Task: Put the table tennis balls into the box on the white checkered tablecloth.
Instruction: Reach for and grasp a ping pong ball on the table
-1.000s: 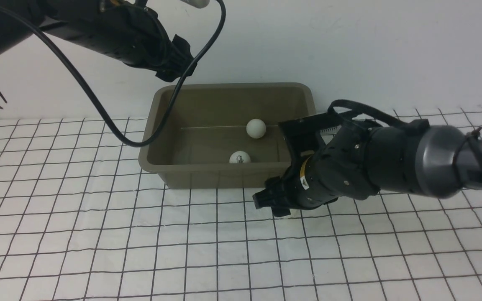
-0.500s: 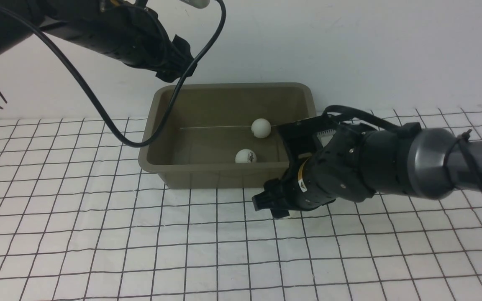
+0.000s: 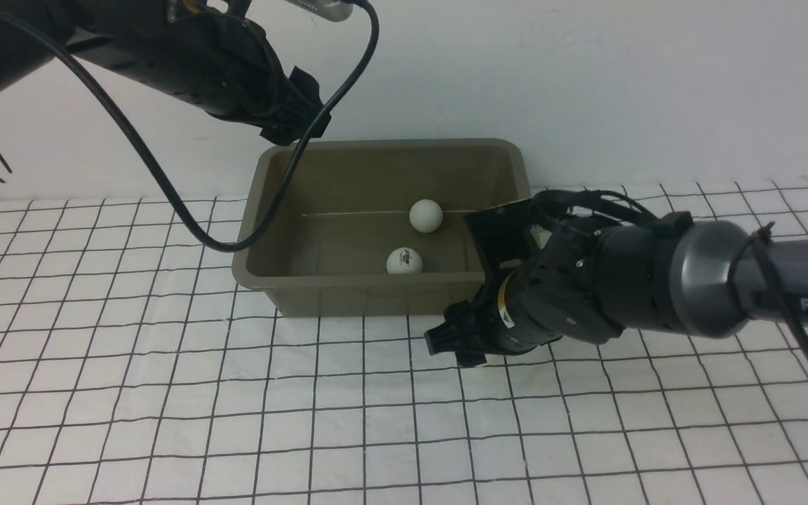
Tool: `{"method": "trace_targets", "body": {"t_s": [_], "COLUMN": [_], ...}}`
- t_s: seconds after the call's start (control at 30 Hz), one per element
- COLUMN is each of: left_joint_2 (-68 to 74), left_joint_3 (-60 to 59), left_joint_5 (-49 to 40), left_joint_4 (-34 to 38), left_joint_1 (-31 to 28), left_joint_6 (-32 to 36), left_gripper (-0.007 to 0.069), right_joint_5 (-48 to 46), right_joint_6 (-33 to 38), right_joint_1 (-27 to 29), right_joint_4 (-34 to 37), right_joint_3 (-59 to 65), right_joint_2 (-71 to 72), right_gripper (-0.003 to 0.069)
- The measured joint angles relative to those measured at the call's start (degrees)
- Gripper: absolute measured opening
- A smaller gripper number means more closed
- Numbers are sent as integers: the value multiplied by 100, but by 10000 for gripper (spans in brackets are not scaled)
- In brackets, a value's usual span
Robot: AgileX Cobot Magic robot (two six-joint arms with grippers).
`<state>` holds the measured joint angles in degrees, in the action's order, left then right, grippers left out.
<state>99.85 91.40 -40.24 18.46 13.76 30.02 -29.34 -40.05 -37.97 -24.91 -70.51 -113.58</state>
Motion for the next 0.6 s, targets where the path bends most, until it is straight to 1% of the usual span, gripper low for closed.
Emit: {"method": "trace_targets", "body": {"t_s": [0.2, 0.23, 0.33, 0.37, 0.6], "left_joint_2": [0, 0, 0, 0, 0], "left_joint_3": [0, 0, 0, 0, 0], "left_joint_5": [-6, -6, -6, -6, -6], "left_joint_4": [0, 0, 0, 0, 0], "left_joint_1": [0, 0, 0, 0, 0], "left_joint_6": [0, 0, 0, 0, 4], "left_gripper": [482, 482, 482, 482, 482], "right_joint_5": [242, 243, 261, 261, 204], "right_joint_6": [0, -13, -54, -62, -62], "right_joint_1": [0, 0, 0, 0, -6], "right_joint_4": [-89, -105, -110, -124, -74], "right_joint_3": [-5, -10, -10, -33, -46], "right_joint_2": [-61, -61, -116, -125, -127], "right_gripper": [435, 428, 366, 358, 358]}}
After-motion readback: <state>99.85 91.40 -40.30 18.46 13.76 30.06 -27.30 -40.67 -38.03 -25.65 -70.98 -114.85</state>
